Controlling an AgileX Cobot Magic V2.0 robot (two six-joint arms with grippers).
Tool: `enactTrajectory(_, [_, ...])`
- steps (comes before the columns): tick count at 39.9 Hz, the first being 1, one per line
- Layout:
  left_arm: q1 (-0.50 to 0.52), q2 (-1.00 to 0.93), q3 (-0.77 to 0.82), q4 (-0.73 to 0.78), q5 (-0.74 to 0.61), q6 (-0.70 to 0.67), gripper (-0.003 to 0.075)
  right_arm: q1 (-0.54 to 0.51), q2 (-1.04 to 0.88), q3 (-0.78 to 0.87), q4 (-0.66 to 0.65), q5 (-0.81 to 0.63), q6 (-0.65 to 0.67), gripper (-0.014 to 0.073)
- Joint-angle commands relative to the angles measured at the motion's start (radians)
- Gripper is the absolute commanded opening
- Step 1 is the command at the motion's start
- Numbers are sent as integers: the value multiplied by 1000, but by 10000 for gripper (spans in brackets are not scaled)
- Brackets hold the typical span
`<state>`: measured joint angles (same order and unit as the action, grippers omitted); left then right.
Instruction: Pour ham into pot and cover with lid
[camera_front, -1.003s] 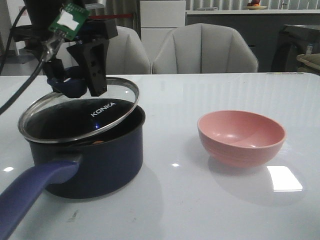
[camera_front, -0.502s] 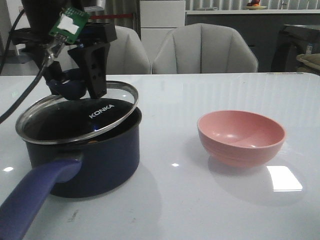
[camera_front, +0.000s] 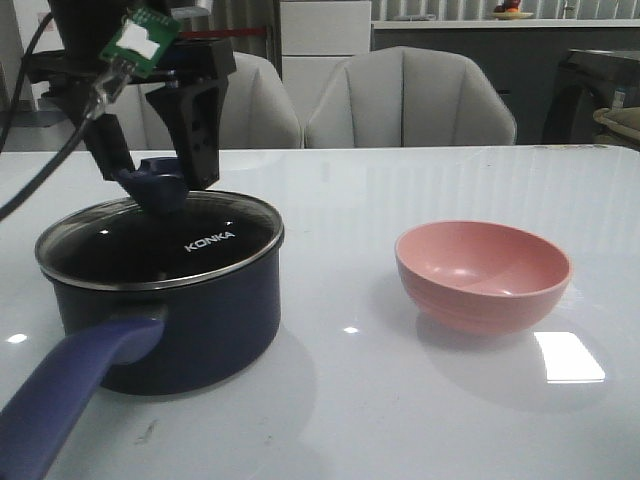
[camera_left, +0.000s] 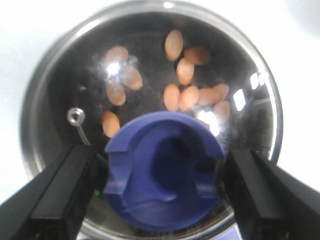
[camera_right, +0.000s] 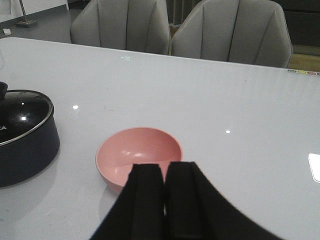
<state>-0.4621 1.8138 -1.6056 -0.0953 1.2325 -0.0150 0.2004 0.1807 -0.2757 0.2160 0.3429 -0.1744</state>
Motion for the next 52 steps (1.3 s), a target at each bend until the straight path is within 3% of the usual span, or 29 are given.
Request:
enactTrajectory(1, [-2, -109, -37, 34, 55, 0, 553, 0, 9, -25, 5, -75, -9, 150])
enactTrajectory(10, [-2, -301, 20, 167, 53, 0, 469, 0, 9, -25, 5, -75, -9, 150])
enactTrajectory(22, [-2, -657, 240, 197, -60, 0, 394, 0, 9, -25, 5, -75, -9, 150])
enactTrajectory(35, [-2, -1029, 544, 197, -287, 0, 393, 0, 9, -25, 5, -75, -9, 150])
enactTrajectory(45, [-2, -1395, 838, 195, -536, 0, 392, 0, 9, -25, 5, -75, -9, 150])
enactTrajectory(52, [-2, -1659, 1039, 177, -700, 0, 279, 0, 9, -25, 5, -75, -9, 150])
